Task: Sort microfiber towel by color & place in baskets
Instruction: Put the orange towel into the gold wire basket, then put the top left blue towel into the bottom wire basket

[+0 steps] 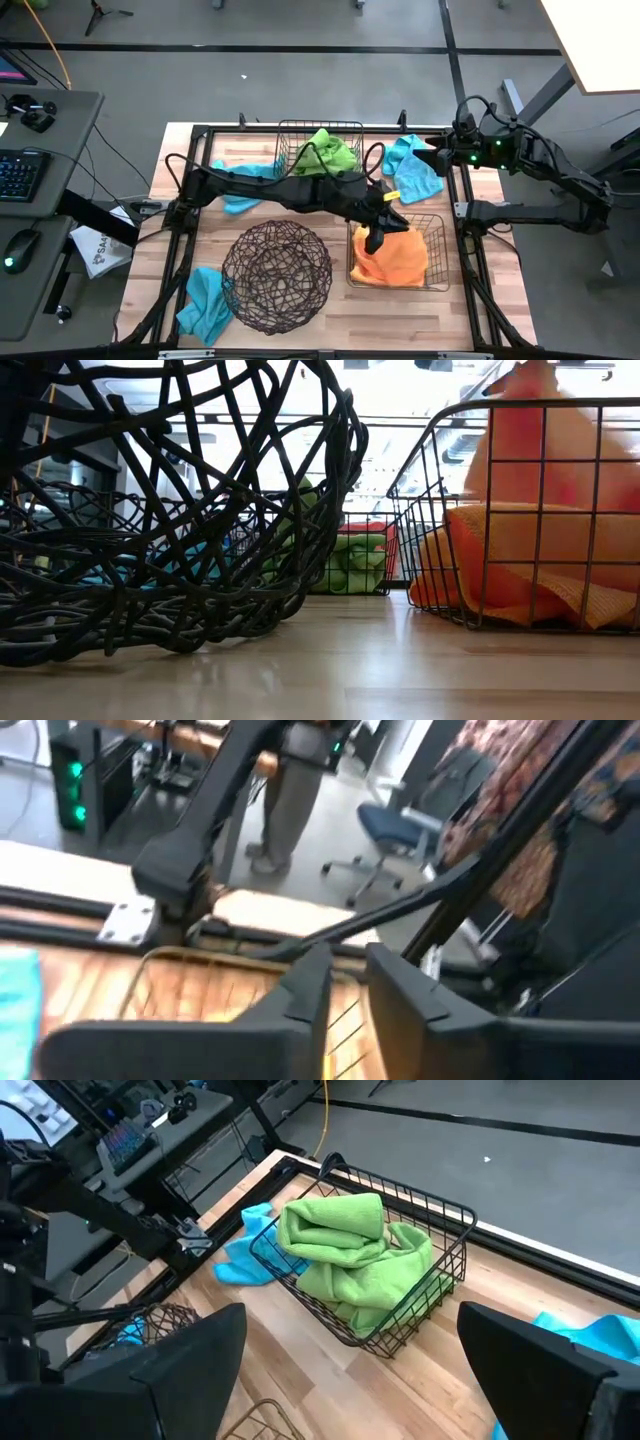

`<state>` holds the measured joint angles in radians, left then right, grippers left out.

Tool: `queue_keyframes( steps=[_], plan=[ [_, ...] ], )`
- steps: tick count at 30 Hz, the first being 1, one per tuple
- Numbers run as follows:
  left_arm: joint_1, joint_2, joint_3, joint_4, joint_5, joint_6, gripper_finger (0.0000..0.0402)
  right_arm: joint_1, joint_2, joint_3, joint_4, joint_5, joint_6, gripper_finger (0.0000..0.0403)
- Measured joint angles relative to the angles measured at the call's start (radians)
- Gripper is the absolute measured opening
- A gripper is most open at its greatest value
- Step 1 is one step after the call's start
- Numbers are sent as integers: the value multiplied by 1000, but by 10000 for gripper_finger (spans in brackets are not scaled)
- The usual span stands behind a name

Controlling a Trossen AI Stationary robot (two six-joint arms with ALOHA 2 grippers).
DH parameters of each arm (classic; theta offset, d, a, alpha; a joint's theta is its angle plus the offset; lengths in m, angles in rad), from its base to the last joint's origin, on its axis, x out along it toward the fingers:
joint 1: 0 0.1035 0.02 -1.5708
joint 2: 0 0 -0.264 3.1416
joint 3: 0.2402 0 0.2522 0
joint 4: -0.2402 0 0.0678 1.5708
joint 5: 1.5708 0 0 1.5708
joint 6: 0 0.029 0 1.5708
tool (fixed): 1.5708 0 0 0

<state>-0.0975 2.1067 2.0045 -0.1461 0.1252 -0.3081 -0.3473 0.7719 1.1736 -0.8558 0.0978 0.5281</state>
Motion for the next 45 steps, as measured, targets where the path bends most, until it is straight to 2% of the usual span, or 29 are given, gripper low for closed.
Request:
queue_keyframes(
  steps=[5, 9, 11, 14, 18, 24, 27, 30, 34, 36, 40, 45],
  plan=[
    [4, -18, 0, -102, 0, 48, 137, 0, 0, 0, -11, -1, -24, 358],
    [27, -106, 0, -312, -14, 56, 186, 0, 0, 0, -45, -19, -41, 358],
    [40, -159, 0, -459, -75, 78, 199, 0, 0, 0, -72, -37, -59, 358],
    [52, -232, -36, -590, -244, 85, 203, 0, 6, -3, -114, -41, -77, 358],
    [52, -363, -216, -630, -374, 28, 204, 1, 13, -49, -137, -27, -54, 358],
    [62, -655, -628, -611, -484, -140, 204, 1, 28, -147, -129, -58, -27, 358],
    [95, -814, -818, -609, -462, -264, 204, 1, 48, -195, -99, -58, 27, 358],
    [172, -945, -975, -652, -409, -321, 204, 1, 81, -232, -16, -67, 81, 358],
    [387, -1016, -1083, -753, -346, -364, 204, 1, 145, -253, 138, -101, 150, 358],
    [507, -1008, -1097, -802, -277, -285, 204, 1, 179, -254, 215, -106, 197, 358],
    [688, -956, -1097, -834, -236, -94, 204, 1, 240, -254, 322, -117, 286, 358],
    [793, -898, -1097, -794, -190, 76, 204, 1, 298, -254, 316, -217, 385, 358]
  ],
)
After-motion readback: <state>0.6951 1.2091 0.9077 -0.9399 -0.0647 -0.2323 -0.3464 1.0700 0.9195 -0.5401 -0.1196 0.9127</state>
